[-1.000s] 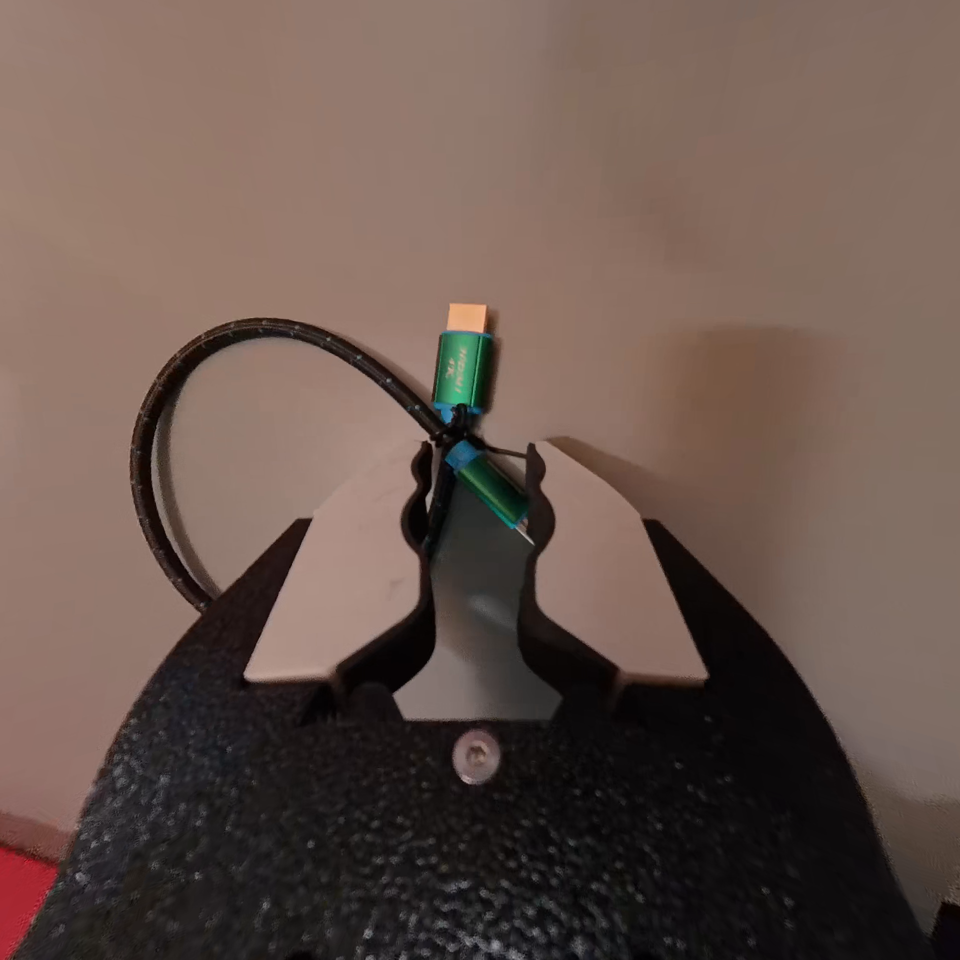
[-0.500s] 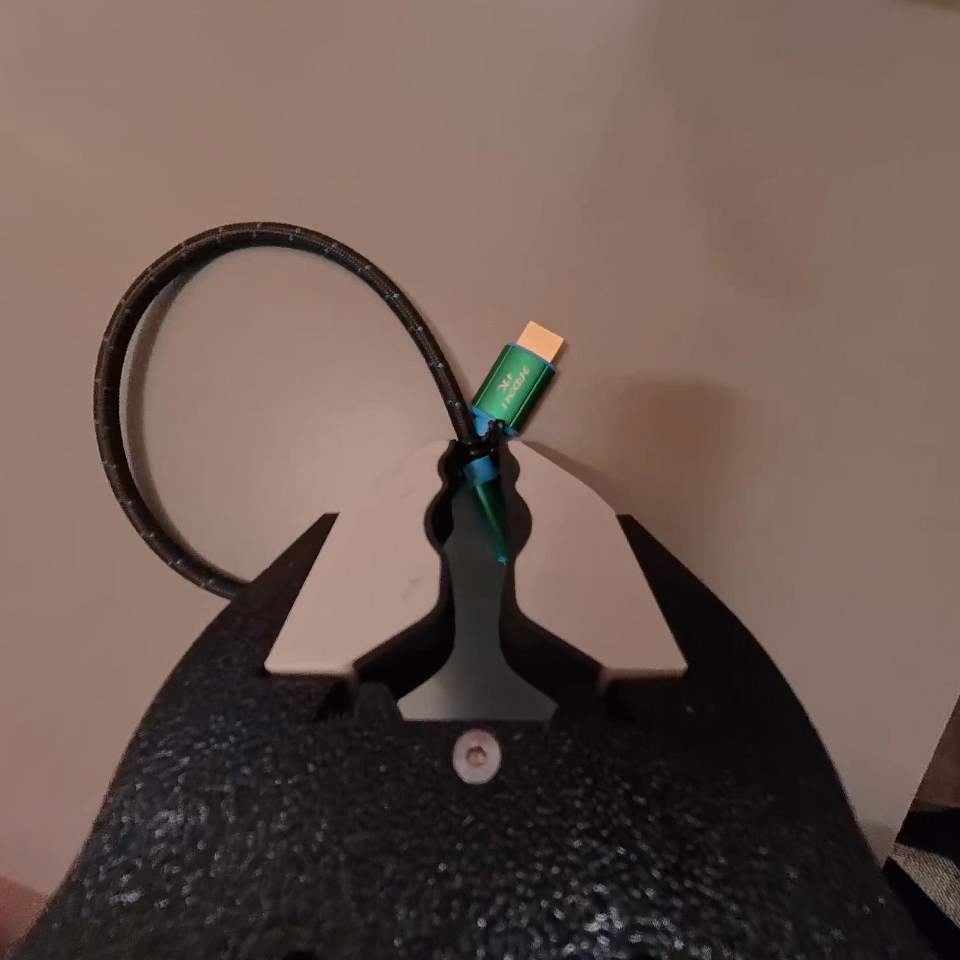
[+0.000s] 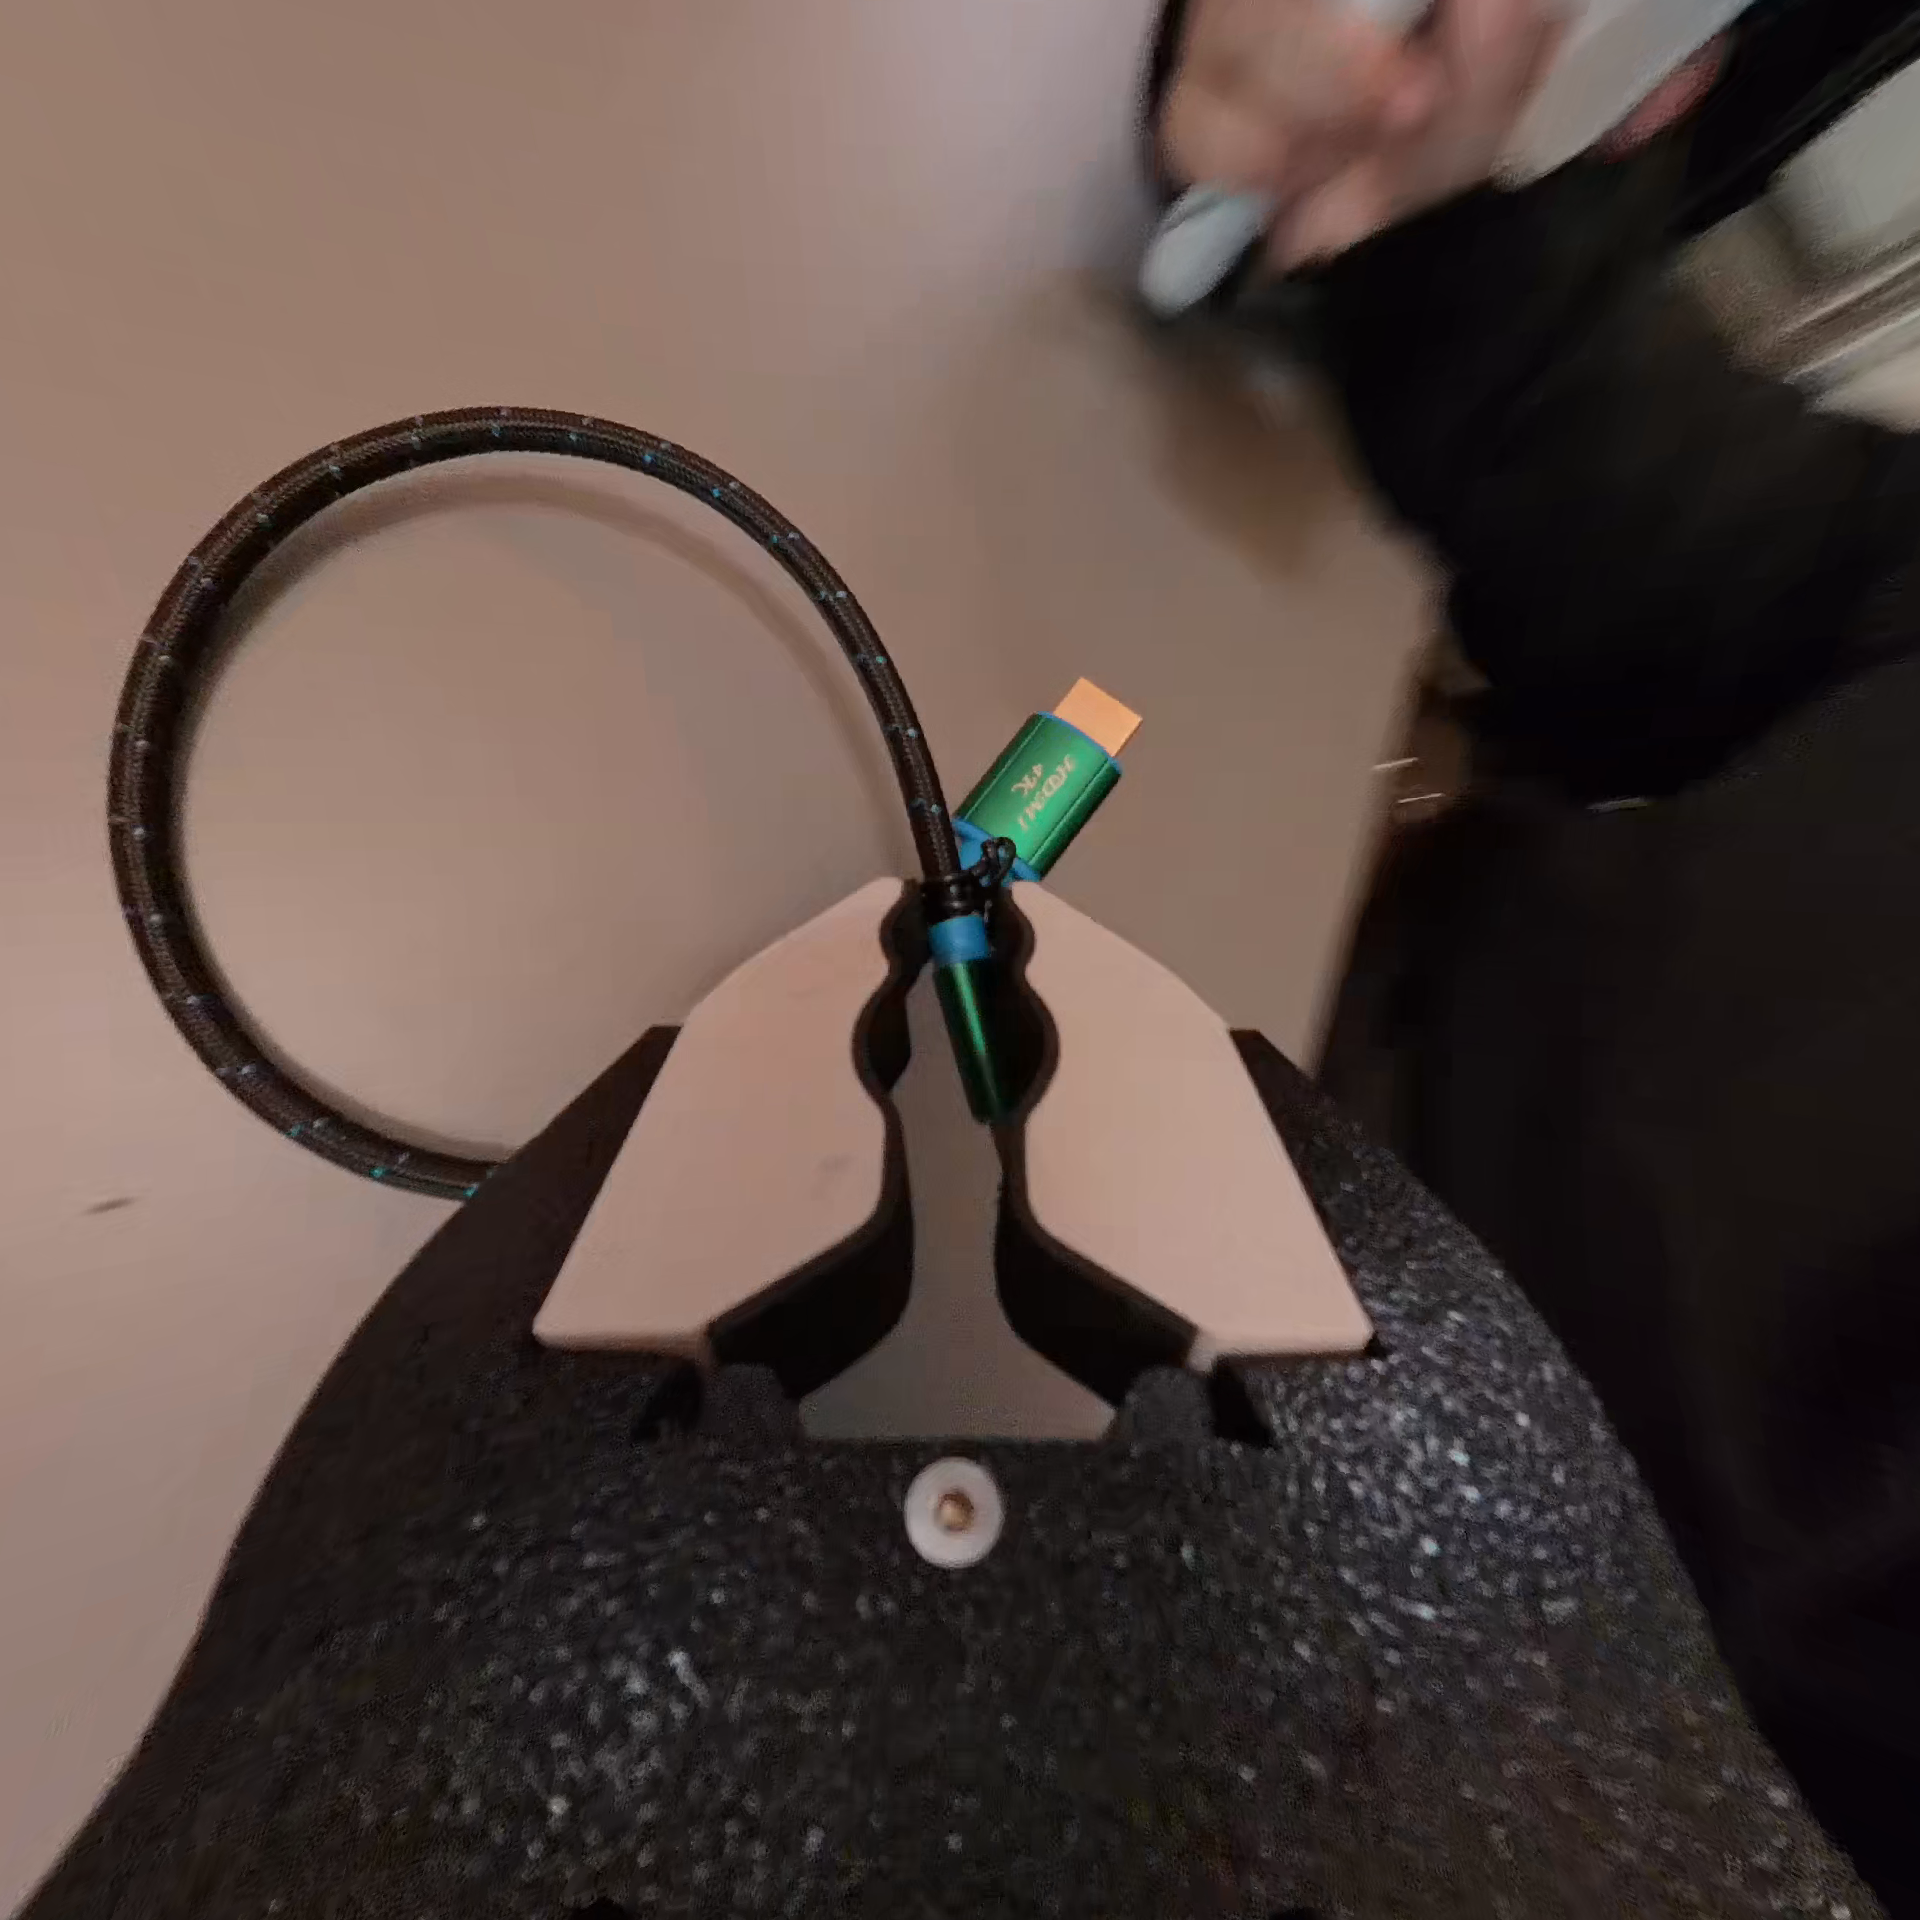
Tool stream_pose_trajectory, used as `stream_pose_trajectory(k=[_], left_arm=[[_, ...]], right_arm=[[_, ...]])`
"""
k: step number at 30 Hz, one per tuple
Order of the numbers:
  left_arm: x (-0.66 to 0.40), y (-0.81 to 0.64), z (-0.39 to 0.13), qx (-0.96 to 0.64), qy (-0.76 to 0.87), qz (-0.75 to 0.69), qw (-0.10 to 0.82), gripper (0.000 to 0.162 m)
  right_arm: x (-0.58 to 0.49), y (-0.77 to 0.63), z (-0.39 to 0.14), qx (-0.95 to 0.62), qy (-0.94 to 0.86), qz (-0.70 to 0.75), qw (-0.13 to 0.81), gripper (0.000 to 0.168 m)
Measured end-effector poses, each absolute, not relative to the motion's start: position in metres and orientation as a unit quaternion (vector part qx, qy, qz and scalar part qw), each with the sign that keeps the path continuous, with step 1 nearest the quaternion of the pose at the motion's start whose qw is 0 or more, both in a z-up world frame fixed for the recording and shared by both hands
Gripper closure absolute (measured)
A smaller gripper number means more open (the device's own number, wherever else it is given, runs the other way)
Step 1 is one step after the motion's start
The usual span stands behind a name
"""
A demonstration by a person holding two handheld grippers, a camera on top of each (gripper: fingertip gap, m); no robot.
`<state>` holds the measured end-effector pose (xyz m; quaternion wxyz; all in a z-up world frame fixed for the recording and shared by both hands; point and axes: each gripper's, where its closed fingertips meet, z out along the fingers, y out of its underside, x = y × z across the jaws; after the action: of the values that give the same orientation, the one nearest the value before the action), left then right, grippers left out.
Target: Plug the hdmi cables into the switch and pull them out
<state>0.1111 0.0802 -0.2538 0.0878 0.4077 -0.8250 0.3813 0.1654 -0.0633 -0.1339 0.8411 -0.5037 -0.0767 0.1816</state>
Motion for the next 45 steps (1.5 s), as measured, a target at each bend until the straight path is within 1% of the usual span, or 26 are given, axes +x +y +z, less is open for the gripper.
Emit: stream_pose_trajectory(k=[1,4,6,9,12,15,18,22,23,24,26,27,28,29,31,33,35,37,40,45], left_arm=[[0.105,0.074,-0.239,0.412,-0.800,0.414,0.140,0.150],[0.085,0.067,-0.190,0.392,-0.714,0.496,0.300,0.149],[0.072,0.068,-0.168,0.363,-0.673,0.515,0.389,0.149],[0.061,0.074,-0.160,0.314,-0.644,0.513,0.473,0.149],[0.094,0.086,-0.168,0.367,-0.584,0.514,0.510,0.149],[0.140,0.104,-0.186,0.430,-0.590,0.514,0.450,0.147],[0.180,0.129,-0.225,0.491,-0.660,0.463,0.329,0.146],[0.220,0.142,-0.233,0.521,-0.678,0.475,0.211,0.137],[0.228,0.145,-0.234,0.537,-0.679,0.471,0.169,0.138],[0.232,0.148,-0.238,0.555,-0.687,0.452,0.127,0.143],[0.224,0.151,-0.252,0.568,-0.731,0.373,0.054,0.144],[0.218,0.155,-0.260,0.570,-0.757,0.319,0.014,0.139],[0.216,0.161,-0.266,0.572,-0.775,0.268,-0.039,0.119],[0.217,0.164,-0.270,0.569,-0.783,0.234,-0.087,0.111],[0.224,0.157,-0.269,0.560,-0.784,0.229,-0.141,0.125],[0.231,0.151,-0.269,0.553,-0.783,0.235,-0.160,0.140],[0.232,0.151,-0.276,0.544,-0.798,0.206,-0.160,0.138],[0.228,0.149,-0.286,0.542,-0.811,0.177,-0.130,0.138],[0.231,0.145,-0.290,0.540,-0.815,0.169,-0.124,0.145],[0.232,0.144,-0.297,0.516,-0.840,0.139,-0.098,0.143]], right_arm=[[0.166,-0.064,-0.134,-0.503,-0.076,0.182,0.841,0.097],[0.166,-0.065,-0.133,-0.500,-0.076,0.182,0.843,0.097],[0.166,-0.065,-0.132,-0.498,-0.076,0.183,0.844,0.097],[0.166,-0.066,-0.132,-0.497,-0.076,0.185,0.845,0.097],[0.165,-0.065,-0.133,-0.499,-0.077,0.186,0.843,0.097],[0.166,-0.065,-0.133,-0.498,-0.075,0.185,0.844,0.097],[0.166,-0.066,-0.133,-0.497,-0.074,0.184,0.845,0.097],[0.168,-0.066,-0.134,-0.499,-0.072,0.180,0.844,0.097],[0.168,-0.066,-0.134,-0.500,-0.071,0.179,0.845,0.097],[0.169,-0.066,-0.134,-0.500,-0.070,0.179,0.845,0.097],[0.169,-0.066,-0.134,-0.500,-0.070,0.179,0.844,0.097],[0.169,-0.065,-0.135,-0.501,-0.071,0.179,0.844,0.097],[0.168,-0.065,-0.135,-0.502,-0.072,0.179,0.843,0.097],[0.168,-0.064,-0.135,-0.502,-0.072,0.180,0.843,0.097],[0.167,-0.064,-0.135,-0.503,-0.073,0.181,0.842,0.097],[0.167,-0.064,-0.135,-0.502,-0.073,0.180,0.843,0.097],[0.167,-0.065,-0.134,-0.501,-0.072,0.180,0.844,0.097],[0.168,-0.065,-0.135,-0.501,-0.071,0.179,0.844,0.097],[0.167,-0.065,-0.135,-0.503,-0.073,0.179,0.842,0.097],[0.167,-0.064,-0.136,-0.507,-0.074,0.177,0.840,0.098]])
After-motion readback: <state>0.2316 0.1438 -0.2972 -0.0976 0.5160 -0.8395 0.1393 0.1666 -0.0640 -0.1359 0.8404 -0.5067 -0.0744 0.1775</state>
